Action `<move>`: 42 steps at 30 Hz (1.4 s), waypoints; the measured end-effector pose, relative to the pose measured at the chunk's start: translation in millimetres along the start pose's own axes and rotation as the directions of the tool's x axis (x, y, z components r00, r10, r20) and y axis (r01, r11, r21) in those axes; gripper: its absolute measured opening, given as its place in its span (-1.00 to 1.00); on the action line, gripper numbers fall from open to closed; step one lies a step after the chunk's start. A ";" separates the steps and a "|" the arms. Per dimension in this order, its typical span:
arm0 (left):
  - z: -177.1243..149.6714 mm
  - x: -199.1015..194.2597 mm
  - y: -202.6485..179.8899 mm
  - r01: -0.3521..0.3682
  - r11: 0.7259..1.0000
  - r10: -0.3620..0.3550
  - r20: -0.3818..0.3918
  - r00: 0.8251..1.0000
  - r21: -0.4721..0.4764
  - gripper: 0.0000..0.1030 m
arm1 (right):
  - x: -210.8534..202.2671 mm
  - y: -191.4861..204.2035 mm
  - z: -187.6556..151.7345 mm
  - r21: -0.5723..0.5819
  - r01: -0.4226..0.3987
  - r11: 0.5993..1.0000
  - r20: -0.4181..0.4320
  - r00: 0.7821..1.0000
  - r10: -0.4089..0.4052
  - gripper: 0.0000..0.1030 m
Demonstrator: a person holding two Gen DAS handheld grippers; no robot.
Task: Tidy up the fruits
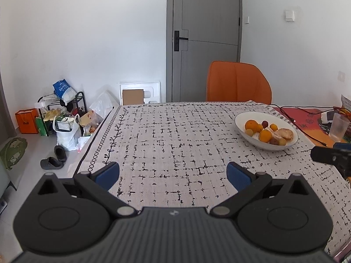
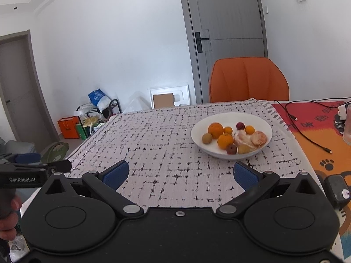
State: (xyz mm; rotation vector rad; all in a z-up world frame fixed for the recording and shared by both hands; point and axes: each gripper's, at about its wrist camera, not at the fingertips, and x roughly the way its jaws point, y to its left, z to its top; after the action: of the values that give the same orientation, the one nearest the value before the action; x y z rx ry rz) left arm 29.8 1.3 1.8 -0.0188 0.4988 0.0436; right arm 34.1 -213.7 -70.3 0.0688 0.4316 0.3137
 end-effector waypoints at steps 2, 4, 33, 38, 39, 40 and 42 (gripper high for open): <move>-1.0 0.1 1.1 -0.003 1.000 0.003 -0.001 1.000 0.001 1.00 | 0.7 1.9 -2.2 -0.006 0.000 1.000 -0.005 1.000 0.000 1.00; -2.0 0.7 1.5 -0.005 1.000 0.005 -0.005 1.000 0.000 1.00 | 1.7 2.7 -4.1 -0.011 0.004 1.000 -0.007 1.000 -0.004 1.00; -2.7 -0.7 5.0 -0.001 1.000 0.001 -0.009 1.000 -0.002 1.00 | 2.0 3.9 -4.1 -0.015 0.002 1.000 -0.011 1.000 -0.003 1.00; -3.0 -0.9 4.9 -0.002 1.000 0.002 -0.009 1.000 -0.003 1.00 | 2.4 3.8 -4.3 -0.014 0.003 1.000 -0.012 1.000 -0.003 1.00; -3.3 -1.0 4.8 -0.002 1.000 0.002 -0.009 1.000 -0.004 1.00 | 2.1 4.1 -4.3 -0.014 0.003 1.000 -0.012 1.000 -0.003 1.00; -3.2 -0.8 5.1 -0.001 1.000 0.001 -0.009 1.000 -0.004 1.00 | 1.8 4.5 -4.4 -0.014 0.003 1.000 -0.012 1.000 -0.003 1.00; -3.1 -0.8 5.2 -0.001 1.000 0.001 -0.009 1.000 -0.003 1.00 | 2.1 4.3 -4.2 -0.014 0.003 1.000 -0.013 1.000 -0.003 1.00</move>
State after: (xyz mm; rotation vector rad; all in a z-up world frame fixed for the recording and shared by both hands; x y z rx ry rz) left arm 27.4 6.3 -0.6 -0.0218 0.5079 0.0455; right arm 32.9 -209.0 -74.4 0.0521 0.4420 0.3145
